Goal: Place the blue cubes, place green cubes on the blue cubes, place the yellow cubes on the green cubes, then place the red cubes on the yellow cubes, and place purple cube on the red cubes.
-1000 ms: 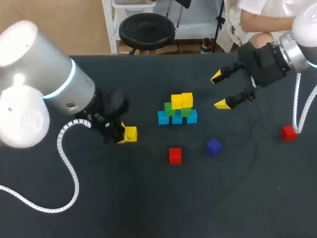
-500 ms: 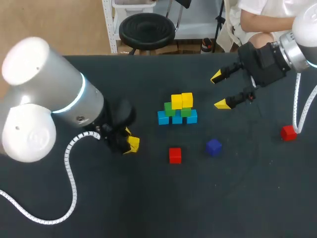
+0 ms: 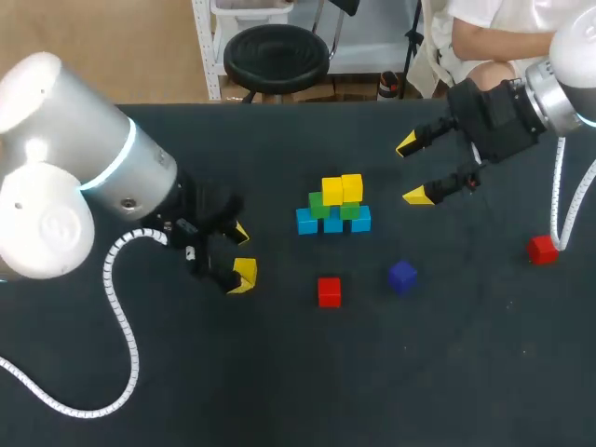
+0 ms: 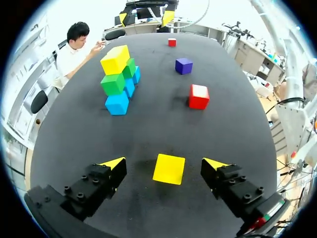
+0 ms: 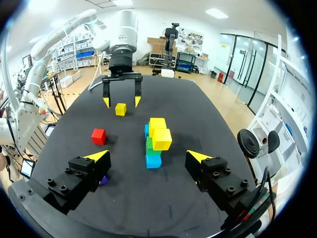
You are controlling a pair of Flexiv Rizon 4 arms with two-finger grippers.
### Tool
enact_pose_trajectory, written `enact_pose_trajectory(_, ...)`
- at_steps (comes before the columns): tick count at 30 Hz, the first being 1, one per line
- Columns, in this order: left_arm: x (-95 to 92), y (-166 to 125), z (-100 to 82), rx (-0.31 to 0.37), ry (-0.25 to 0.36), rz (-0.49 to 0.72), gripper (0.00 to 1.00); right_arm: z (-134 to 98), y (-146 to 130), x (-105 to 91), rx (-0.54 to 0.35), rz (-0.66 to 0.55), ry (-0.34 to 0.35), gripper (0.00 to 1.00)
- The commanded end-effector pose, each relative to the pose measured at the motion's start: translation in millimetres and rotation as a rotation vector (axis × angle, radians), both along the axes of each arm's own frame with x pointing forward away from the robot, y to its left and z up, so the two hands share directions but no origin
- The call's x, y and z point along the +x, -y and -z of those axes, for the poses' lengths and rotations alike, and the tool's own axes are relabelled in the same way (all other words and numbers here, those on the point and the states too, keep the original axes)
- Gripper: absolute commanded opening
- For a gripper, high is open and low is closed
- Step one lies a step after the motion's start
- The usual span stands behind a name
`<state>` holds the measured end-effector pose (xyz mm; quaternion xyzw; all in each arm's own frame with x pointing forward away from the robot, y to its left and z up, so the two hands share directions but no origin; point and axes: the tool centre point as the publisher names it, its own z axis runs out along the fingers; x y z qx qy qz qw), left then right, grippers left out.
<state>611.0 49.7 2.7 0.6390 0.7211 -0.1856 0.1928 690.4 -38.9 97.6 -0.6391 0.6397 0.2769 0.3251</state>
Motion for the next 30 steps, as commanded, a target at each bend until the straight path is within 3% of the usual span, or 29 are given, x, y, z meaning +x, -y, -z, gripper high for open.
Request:
enact_pose_trajectory(1,9.6,0,6.0,-0.008,-0.047,0.031,1.0,0,0,-0.3,0.002,0.0,0.002,1.0)
enact_pose_trajectory(7,11.6,-1,7.1,0.0,-0.044,0.032,0.93,0,0,-0.3,0.002,0.0,0.002,1.0)
enact_pose_trajectory(10,12.6,-4,6.7,0.004,-0.04,0.025,0.82,0,0,-0.3,0.002,0.0,0.002,1.0)
enact_pose_trajectory(13,12.5,-5,6.7,0.006,-0.038,0.022,0.6,0,0,-0.3,0.002,0.0,0.002,1.0)
enact_pose_trajectory(15,11.9,-7,7.5,0.008,-0.038,0.021,0.61,0,0,-0.3,0.002,0.0,0.002,1.0)
enact_pose_trajectory(20,10.0,-8,7.7,0.01,-0.042,0.019,0.8,0,0,-0.3,0.002,0.0,0.002,1.0)
enact_pose_trajectory(22,9.2,-8,6.9,0.009,-0.041,0.02,0.82,0,0,-0.3,0.002,0.0,0.002,1.0)
enact_pose_trajectory(24,8.7,-9,6.2,0.01,-0.038,0.021,0.79,0,0,-0.3,0.002,0.0,0.002,1.0)
enact_pose_trajectory(25,8.3,-9,6.0,0.011,-0.037,0.021,0.65,0,0,-0.3,0.002,0.0,0.002,1.0)
enact_pose_trajectory(26,8.3,-9,6.0,0.011,-0.037,0.021,0.65,0,0,-0.3,0.002,0.0,0.002,1.0)
enact_pose_trajectory(27,7.9,-9,6.0,0.011,-0.037,0.02,0.57,0,0,-0.3,0.002,0.0,0.002,1.0)
enact_pose_trajectory(30,7.0,-10,7.2,0.011,-0.041,0.019,0.56,0,0,-0.3,0.002,0.0,0.002,1.0)
